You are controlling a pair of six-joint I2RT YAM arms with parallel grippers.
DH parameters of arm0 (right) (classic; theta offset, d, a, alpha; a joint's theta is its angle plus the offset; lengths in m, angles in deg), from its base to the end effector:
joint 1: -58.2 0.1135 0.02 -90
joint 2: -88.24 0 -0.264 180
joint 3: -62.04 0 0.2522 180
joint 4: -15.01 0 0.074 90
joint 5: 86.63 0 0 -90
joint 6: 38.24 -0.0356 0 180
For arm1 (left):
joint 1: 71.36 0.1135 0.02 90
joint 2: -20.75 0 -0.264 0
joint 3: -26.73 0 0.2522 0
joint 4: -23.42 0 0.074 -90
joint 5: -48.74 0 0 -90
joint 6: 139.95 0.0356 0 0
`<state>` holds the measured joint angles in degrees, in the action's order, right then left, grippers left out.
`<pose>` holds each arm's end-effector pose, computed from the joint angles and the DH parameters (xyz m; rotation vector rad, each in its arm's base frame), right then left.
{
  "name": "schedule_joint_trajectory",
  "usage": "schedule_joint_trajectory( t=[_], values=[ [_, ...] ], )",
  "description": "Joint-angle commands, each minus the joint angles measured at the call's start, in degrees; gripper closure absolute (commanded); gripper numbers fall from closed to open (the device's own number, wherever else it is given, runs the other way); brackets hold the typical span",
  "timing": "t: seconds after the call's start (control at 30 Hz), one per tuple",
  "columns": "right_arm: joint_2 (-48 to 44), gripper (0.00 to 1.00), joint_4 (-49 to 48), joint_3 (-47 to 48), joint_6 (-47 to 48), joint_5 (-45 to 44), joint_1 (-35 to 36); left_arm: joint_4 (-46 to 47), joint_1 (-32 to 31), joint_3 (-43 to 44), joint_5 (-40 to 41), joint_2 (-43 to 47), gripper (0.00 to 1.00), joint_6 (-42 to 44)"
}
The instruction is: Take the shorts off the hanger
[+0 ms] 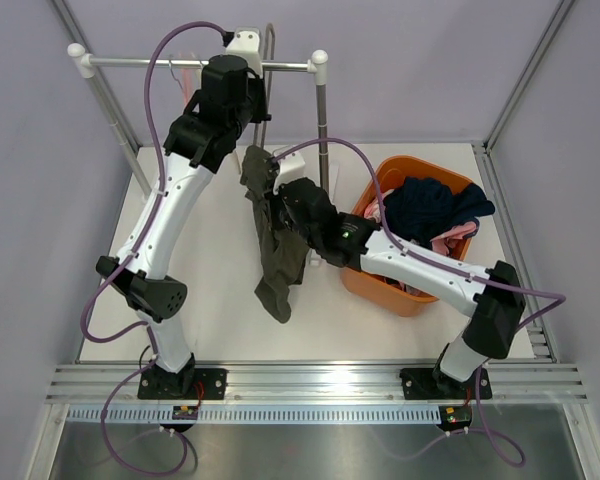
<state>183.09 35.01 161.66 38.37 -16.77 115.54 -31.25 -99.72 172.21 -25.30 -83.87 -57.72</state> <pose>0.2247 0.3279 0.3693 -0.4565 1.7977 0.5467 0.3412 -0.1731 0.5081 0.1268 1.8023 -0.1972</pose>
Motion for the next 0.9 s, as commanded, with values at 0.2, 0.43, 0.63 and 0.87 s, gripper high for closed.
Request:
schedule_joint_trajectory(
  t=[0.2, 0.43, 0.63, 0.87],
  values=[
    [-12.49, 1.00, 3.51, -3.86, 0.82, 0.19, 3.21, 6.01, 1.64, 3.72, -2.17, 1.70, 0.93, -0.58],
    [-16.27, 1.00, 7.03, -4.04, 0.91, 1.07, 5.06, 6.19, 2.69, 3.81, -2.95, 2.14, 0.93, -0.84],
    [-21.01, 1.00, 10.28, -2.11, 0.82, 0.98, 5.85, 5.05, 3.13, 2.85, -3.49, 2.66, 0.93, -0.76],
    [-23.66, 1.00, 19.76, 11.59, 4.58, -1.92, 5.85, 5.84, 3.22, -2.69, -4.19, 5.56, 0.93, -0.41]
  ],
)
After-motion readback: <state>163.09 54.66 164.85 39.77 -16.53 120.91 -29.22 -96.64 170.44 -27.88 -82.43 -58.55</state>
